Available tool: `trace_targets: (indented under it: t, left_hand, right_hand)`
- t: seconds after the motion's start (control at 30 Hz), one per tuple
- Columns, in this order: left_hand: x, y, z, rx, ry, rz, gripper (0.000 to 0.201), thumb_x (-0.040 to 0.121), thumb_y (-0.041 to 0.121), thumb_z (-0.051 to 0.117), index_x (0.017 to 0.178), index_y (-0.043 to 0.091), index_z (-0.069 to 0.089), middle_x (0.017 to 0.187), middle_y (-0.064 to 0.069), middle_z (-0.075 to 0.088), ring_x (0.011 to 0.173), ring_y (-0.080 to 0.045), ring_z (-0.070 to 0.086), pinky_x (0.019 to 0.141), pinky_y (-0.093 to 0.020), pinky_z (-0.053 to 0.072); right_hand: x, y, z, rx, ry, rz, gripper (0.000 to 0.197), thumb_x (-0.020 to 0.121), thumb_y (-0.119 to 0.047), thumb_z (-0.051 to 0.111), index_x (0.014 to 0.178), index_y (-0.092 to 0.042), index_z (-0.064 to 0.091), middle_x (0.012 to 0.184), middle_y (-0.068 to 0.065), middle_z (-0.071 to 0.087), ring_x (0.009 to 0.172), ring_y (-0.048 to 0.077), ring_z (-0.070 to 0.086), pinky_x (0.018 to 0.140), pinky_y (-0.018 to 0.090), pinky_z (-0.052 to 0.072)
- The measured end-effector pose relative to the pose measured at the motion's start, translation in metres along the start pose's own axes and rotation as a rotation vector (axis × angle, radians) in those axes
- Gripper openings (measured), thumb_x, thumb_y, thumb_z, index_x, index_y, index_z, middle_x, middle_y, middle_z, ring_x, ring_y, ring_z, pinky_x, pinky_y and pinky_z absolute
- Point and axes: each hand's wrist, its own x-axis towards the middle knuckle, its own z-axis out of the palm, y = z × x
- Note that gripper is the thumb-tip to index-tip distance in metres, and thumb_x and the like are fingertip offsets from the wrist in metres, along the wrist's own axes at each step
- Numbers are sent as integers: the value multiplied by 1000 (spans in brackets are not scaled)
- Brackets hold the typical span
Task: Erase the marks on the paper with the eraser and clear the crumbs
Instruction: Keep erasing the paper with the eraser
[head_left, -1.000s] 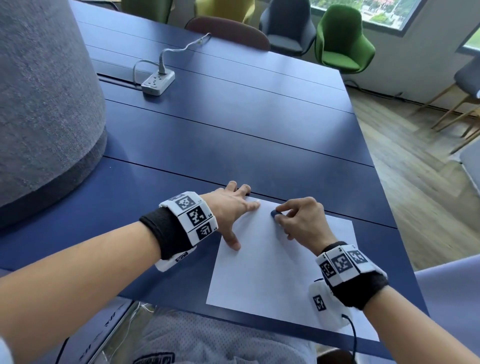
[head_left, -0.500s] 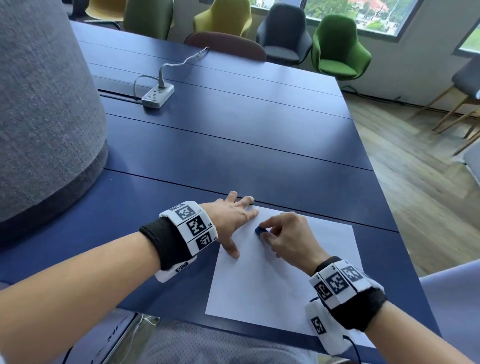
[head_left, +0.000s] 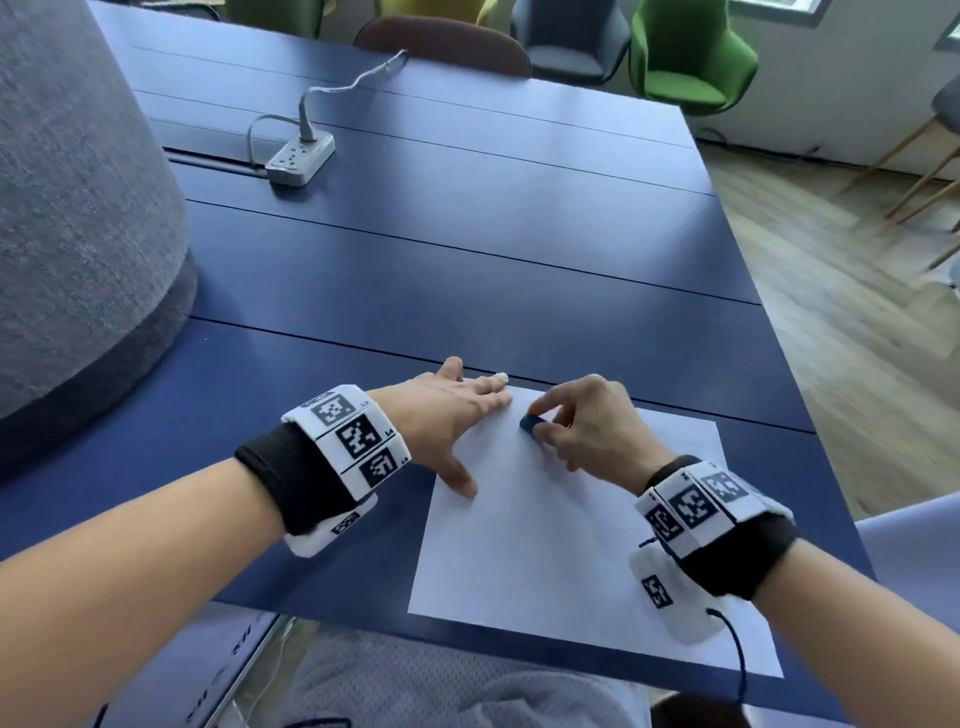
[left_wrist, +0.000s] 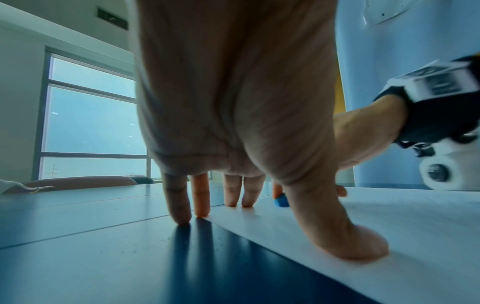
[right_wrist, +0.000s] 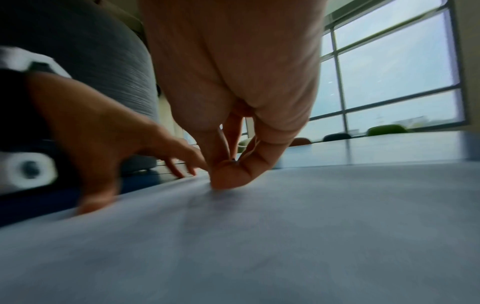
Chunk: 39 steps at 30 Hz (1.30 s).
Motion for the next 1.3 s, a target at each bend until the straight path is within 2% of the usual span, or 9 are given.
trace_targets:
  t: [0.1, 0.27, 0.47, 0.63, 0.7, 0.83, 1.0, 1.17, 1.3]
  left_hand:
    - [-1, -1, -2, -9, -20, -8, 115, 74, 56, 76, 157, 27, 2, 163, 16, -6, 128, -21, 19, 111, -36, 28]
    - [-1, -2, -4, -28, -41, -32, 118, 69, 61, 77, 157, 31, 4, 161, 22, -6, 128, -20, 18, 110, -37, 31]
    - [-1, -1, -4, -3, -64, -35, 118, 70, 63, 75, 157, 32, 0, 161, 22, -9, 127, -20, 19, 110, -43, 32]
    - [-1, -1, -3, 14, -69, -36, 120, 70, 66, 73, 157, 31, -2, 161, 21, -11, 131, -20, 17, 111, -40, 32]
    - [1, -1, -2, 29, -71, -32, 123, 67, 69, 72, 156, 31, -4, 161, 20, -12, 129, -20, 17, 112, -41, 31]
    - [3, -4, 1, 41, -76, -34, 129, 61, 75, 71, 155, 34, -7, 160, 23, -14, 128, -20, 17, 110, -45, 33]
    - [4, -6, 3, 68, -84, -24, 133, 59, 77, 71, 155, 31, -10, 160, 19, -16, 132, -22, 16, 111, -45, 31]
    - [3, -5, 2, 102, -77, -11, 132, 62, 77, 70, 155, 29, -10, 161, 17, -16, 131, -22, 17, 112, -41, 29]
    - [3, -4, 2, 131, -79, -4, 138, 57, 80, 71, 156, 27, -10, 161, 14, -17, 129, -22, 18, 106, -36, 27]
  right_hand:
    - [7, 7, -13, 7, 59, 49, 17, 82, -6, 65, 95, -11, 74, 67, 9, 67, 39, 12, 57, 44, 20, 51]
    - [-10, -7, 0, -4, -198, -50, 15, 81, -11, 68, 91, -19, 76, 66, 7, 69, 50, 23, 60, 51, 35, 58]
    - [11, 0, -14, -11, -70, -19, 16, 81, -7, 68, 92, -15, 76, 69, 12, 71, 49, 25, 63, 53, 32, 59]
    - [-3, -7, -4, 0, -304, -86, 17, 80, -4, 70, 91, -14, 77, 59, 4, 63, 46, 15, 56, 49, 27, 55]
    - [6, -6, -8, -31, -258, -102, 16, 80, -5, 70, 90, -15, 77, 59, 5, 64, 42, 12, 55, 49, 26, 55]
    - [18, 3, -11, 6, -113, -71, 16, 82, -7, 67, 93, -15, 75, 67, 12, 70, 48, 22, 62, 56, 33, 58]
    - [2, 0, -3, 16, -294, -132, 17, 79, -5, 71, 90, -17, 77, 62, 2, 62, 47, 20, 57, 50, 30, 55]
    - [17, 1, -10, -1, -162, -95, 17, 82, -7, 69, 93, -17, 76, 68, 8, 69, 47, 19, 59, 54, 30, 56]
    - [1, -4, -4, -10, -373, -135, 20, 80, -3, 70, 92, -16, 78, 66, 6, 62, 47, 15, 54, 46, 24, 51]
